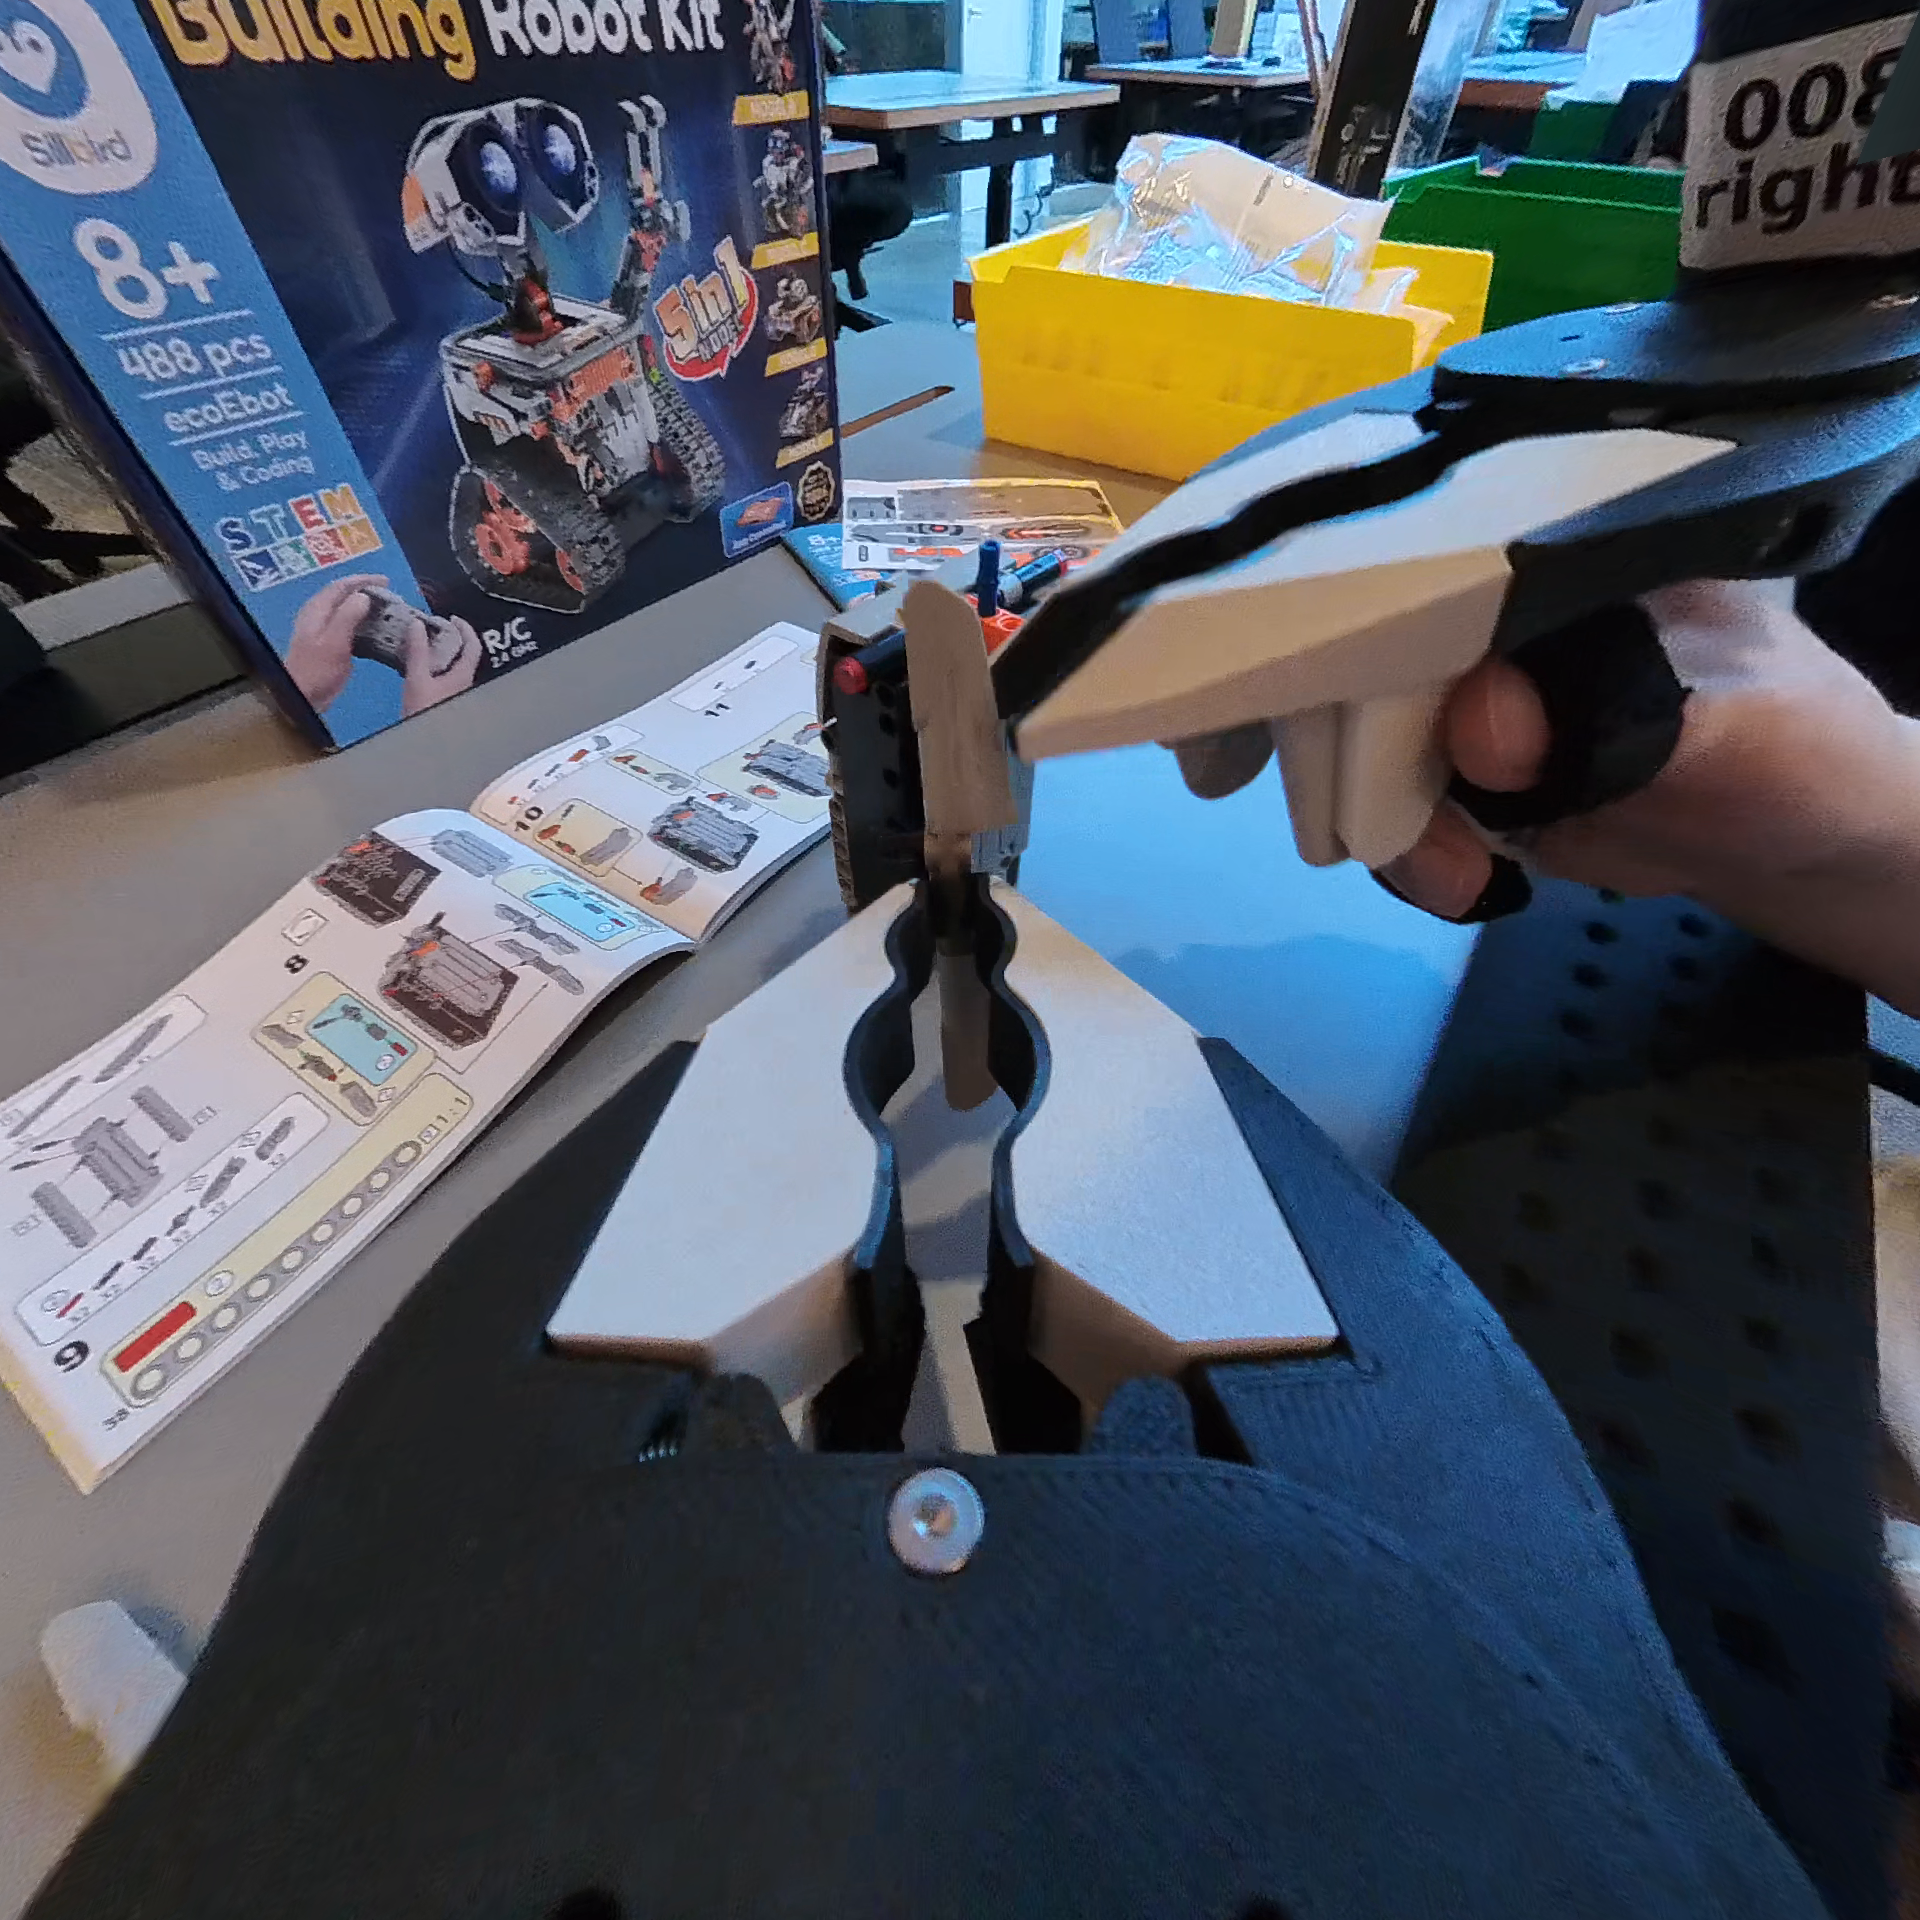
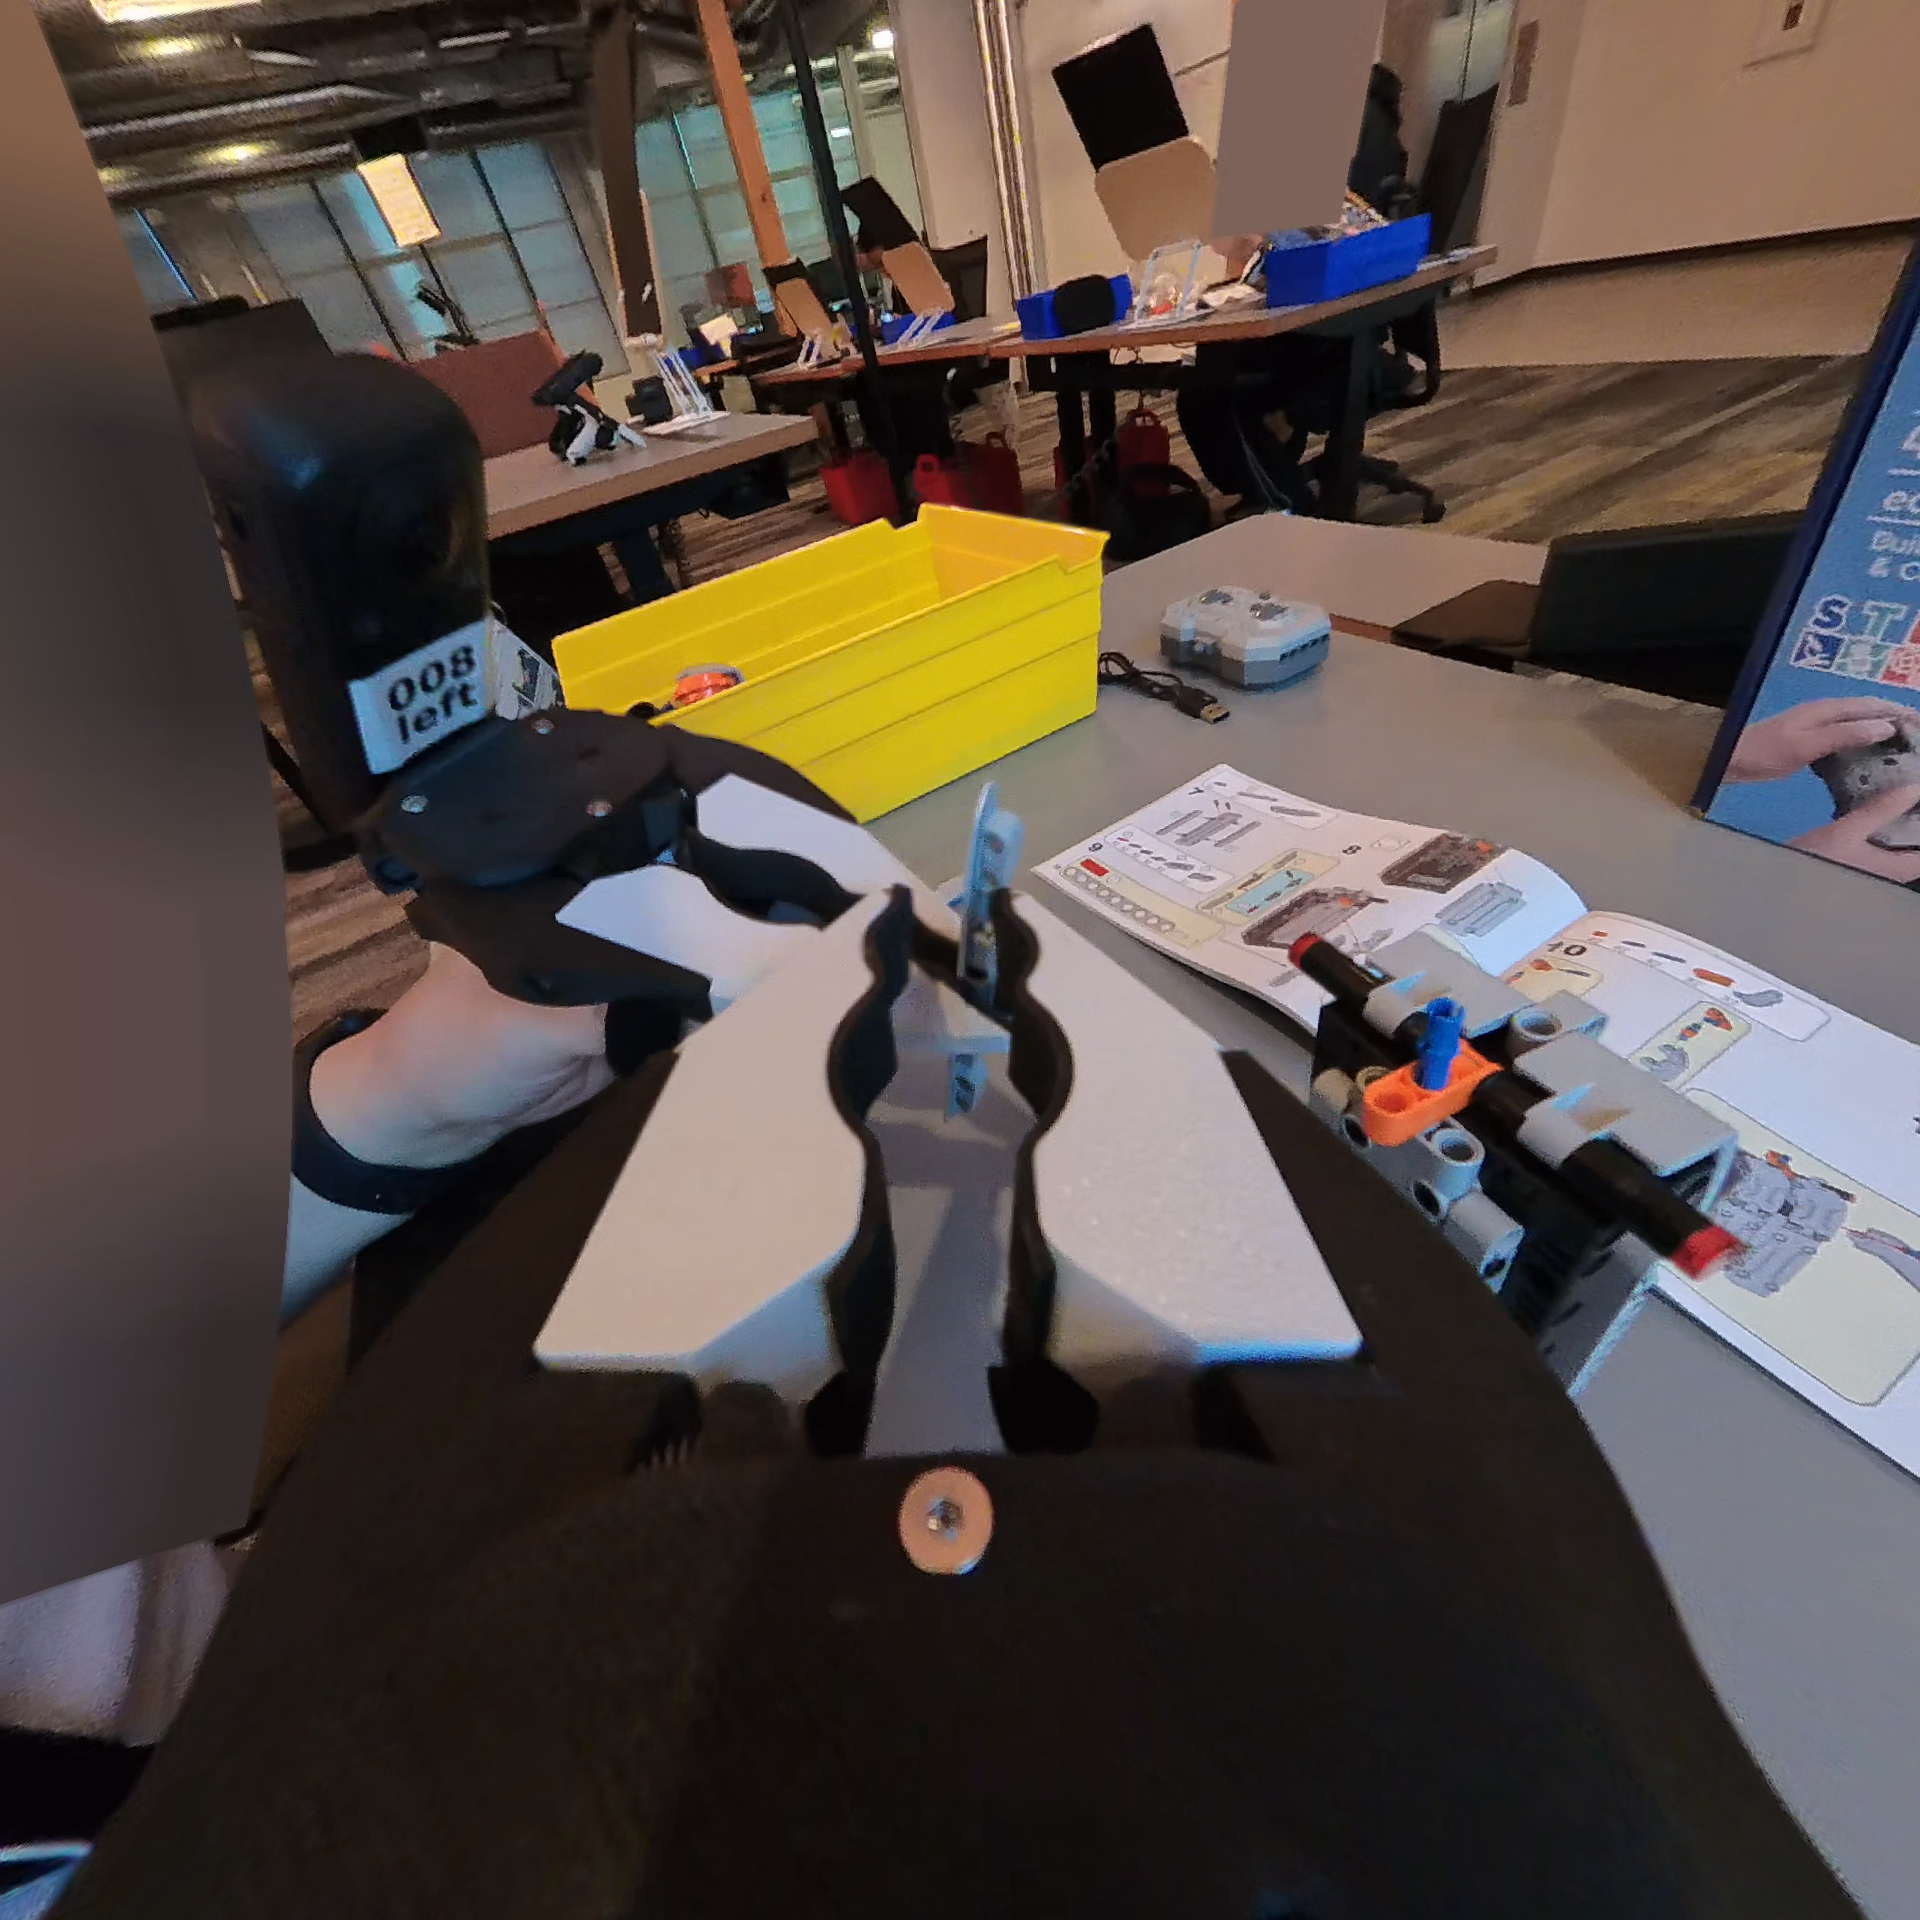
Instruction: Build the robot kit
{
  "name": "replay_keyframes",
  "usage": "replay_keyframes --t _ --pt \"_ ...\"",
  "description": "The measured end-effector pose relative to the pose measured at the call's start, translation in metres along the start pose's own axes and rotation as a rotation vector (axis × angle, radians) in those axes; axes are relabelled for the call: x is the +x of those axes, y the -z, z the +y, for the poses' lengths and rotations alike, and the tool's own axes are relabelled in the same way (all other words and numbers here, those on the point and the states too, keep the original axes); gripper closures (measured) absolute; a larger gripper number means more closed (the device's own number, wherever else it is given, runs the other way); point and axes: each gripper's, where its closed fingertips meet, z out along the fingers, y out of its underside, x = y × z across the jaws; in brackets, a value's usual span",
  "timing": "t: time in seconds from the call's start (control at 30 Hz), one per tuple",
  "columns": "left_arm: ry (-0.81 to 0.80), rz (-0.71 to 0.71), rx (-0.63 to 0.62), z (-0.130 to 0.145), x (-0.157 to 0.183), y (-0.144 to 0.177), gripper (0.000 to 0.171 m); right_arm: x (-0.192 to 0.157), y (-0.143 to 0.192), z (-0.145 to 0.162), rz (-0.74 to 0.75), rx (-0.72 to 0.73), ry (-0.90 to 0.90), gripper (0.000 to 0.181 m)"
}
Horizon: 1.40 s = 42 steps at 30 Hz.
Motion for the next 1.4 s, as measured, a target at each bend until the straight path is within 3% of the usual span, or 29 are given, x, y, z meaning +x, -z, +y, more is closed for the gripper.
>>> replay_keyframes --t 0.07,0.17,0.37,0.47,0.73,0.97,1.27,1.37,1.4 --pt "0.025 0.018 0.004 0.001 0.001 0.0 0.166 0.004 0.0 -0.003 0.017 0.002 0.003 0.179" --pt "0.037 -0.036 0.003 0.001 -0.009 0.003 0.166 0.014 0.001 -0.005 0.075 -0.012 0.025 0.166" --pt "0.058 -0.038 0.01 0.001 -0.012 0.008 0.167 0.01 -0.009 -0.005 0.08 -0.04 0.04 0.16" --pt "0.023 -0.041 -0.001 0.002 -0.01 0.007 0.166 0.007 -0.017 0.001 0.059 -0.076 0.039 0.174" --pt "0.094 -0.044 0.013 0.003 -0.017 0.011 0.165 0.011 -0.018 0.001 0.069 -0.088 -0.021 0.177" --pt "0.055 -0.065 -0.01 0.007 -0.02 0.009 0.158 0.016 -0.024 0.003 0.118 -0.108 -0.031 0.177" --pt "0.056 -0.057 -0.013 0.006 -0.021 0.007 0.171 0.011 -0.031 0.001 0.084 -0.113 -0.058 0.177" --pt "0.077 -0.071 0.012 0.004 -0.026 0.009 0.168 0.014 -0.03 -0.001 0.098 -0.097 -0.053 0.178" --pt "0.08 -0.081 0.023 0.002 -0.027 0.008 0.155 0.014 -0.029 -0.003 0.093 -0.089 -0.061 0.178"
